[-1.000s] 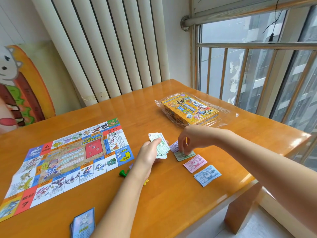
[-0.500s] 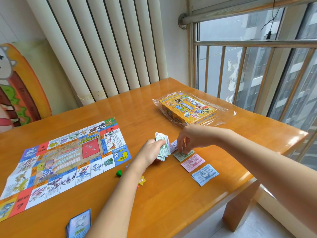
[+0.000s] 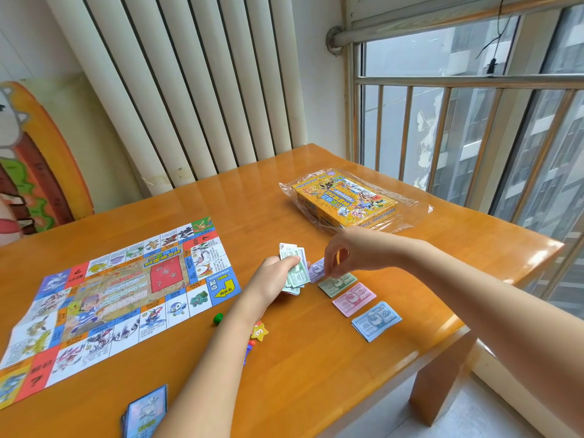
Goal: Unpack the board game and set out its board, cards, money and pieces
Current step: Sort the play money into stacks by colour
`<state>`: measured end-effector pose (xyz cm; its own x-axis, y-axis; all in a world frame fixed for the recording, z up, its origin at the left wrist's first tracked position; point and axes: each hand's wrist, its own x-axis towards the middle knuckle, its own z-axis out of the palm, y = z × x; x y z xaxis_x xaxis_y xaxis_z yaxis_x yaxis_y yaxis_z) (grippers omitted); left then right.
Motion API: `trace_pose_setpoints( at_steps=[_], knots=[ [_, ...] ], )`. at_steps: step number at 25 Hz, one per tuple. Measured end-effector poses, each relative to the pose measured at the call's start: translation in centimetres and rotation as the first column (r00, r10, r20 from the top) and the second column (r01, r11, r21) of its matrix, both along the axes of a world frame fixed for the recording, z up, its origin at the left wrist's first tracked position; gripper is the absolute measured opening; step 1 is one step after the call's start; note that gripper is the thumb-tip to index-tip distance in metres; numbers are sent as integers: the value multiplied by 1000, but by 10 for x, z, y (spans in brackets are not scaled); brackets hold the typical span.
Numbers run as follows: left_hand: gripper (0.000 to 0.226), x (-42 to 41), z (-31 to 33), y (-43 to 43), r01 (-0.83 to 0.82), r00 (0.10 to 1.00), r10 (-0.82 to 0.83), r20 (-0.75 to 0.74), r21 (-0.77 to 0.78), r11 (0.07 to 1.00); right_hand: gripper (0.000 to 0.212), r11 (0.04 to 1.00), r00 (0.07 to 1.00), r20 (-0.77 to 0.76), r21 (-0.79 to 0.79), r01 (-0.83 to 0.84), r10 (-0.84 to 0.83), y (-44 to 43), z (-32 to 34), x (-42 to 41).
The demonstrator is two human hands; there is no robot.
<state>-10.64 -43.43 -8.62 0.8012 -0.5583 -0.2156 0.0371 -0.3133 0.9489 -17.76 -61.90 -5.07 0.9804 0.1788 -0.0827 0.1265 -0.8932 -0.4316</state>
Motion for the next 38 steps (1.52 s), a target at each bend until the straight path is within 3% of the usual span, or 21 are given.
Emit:
trace_pose_setpoints(
  at_steps=[3, 5, 7, 12, 15, 18, 20, 25, 33, 38],
  knots=[
    [26, -7, 7, 1, -34, 998, 39, 43, -124, 992, 1, 937, 976, 126, 326, 125, -175, 3, 6, -3],
    [13, -14, 13, 1, -35, 996, 51, 80, -185, 982, 8, 790, 963, 85, 593, 158, -257, 8, 12, -7],
    [3, -25, 19, 3, -8, 990, 36, 134, -210, 978, 20, 679, 961, 0, 708, 196, -277, 14, 14, -10],
    [15, -38, 24, 3, 3, 987, 36, 155, -245, 969, 25, 563, 925, -140, 758, 330, -353, 26, 5, -19],
    [7, -42, 25, 3, 8, 1000, -4, 15, -280, 960, 23, 540, 898, -95, 770, 340, -430, 27, 3, -19],
    [19, -42, 29, 4, -94, 979, 21, -204, -352, 931, 11, 590, 888, -43, 732, 340, -458, 26, 5, -19],
    [20, -40, 33, 7, -131, 961, 22, -277, -384, 914, 14, 621, 893, -14, 714, 324, -449, 26, 7, -20],
    [21, -39, 30, 11, -30, 979, -50, -199, -382, 924, 21, 661, 928, 16, 707, 253, -372, 26, 7, -22],
    [17, -33, 22, 10, -179, 983, 141, -121, -411, 894, 14, 734, 945, -24, 624, 269, -327, 21, 14, -26],
    [15, -31, 16, 7, -256, 967, 241, -88, -405, 878, 15, 690, 933, -52, 658, 301, -357, 24, 9, -24]
  ],
)
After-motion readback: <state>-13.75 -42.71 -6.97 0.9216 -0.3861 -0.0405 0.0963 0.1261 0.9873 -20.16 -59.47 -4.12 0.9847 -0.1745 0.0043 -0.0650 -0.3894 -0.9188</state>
